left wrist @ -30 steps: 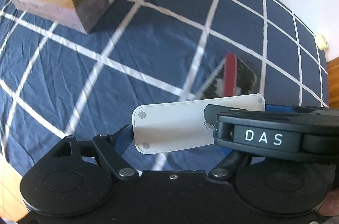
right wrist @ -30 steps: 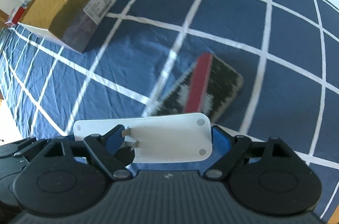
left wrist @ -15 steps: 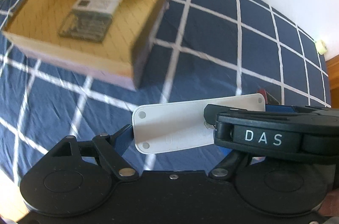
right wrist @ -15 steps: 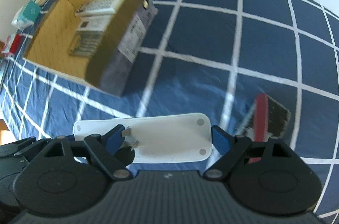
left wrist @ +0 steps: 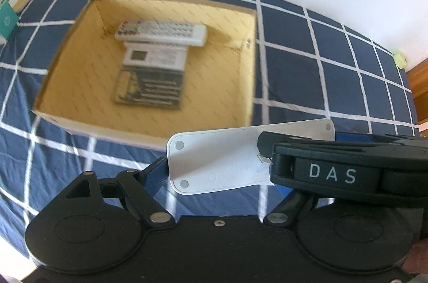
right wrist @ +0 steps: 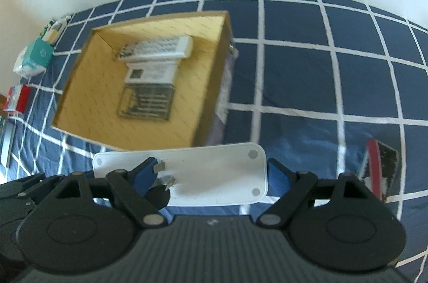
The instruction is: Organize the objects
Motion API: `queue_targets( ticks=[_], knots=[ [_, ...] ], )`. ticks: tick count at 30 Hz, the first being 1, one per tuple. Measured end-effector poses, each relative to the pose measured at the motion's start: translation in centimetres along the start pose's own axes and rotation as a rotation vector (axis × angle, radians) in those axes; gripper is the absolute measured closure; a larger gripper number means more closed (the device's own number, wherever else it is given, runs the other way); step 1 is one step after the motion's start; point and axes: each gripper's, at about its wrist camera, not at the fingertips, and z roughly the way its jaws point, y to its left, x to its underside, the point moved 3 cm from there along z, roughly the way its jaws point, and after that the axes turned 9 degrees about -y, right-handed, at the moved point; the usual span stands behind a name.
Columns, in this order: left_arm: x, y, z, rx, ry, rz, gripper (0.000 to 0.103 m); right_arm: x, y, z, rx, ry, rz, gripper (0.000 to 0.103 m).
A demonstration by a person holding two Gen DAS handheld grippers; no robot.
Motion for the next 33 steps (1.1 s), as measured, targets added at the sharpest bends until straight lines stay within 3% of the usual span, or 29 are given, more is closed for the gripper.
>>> queue_targets(
  ticks=[16, 33],
  knots=[
    [-6.4, 8.6, 3.7, 0.006, 0.03, 0.003, 0.023, -5.1, 7.2, 6.5, 0.006, 0.027, 0.008, 0.016],
    [-12.1, 11.9, 14.6, 0.042, 0.174, 0.092, 0.023, -9.5, 7.4, 17.9, 0.062, 0.133, 0.123, 0.016]
  ],
)
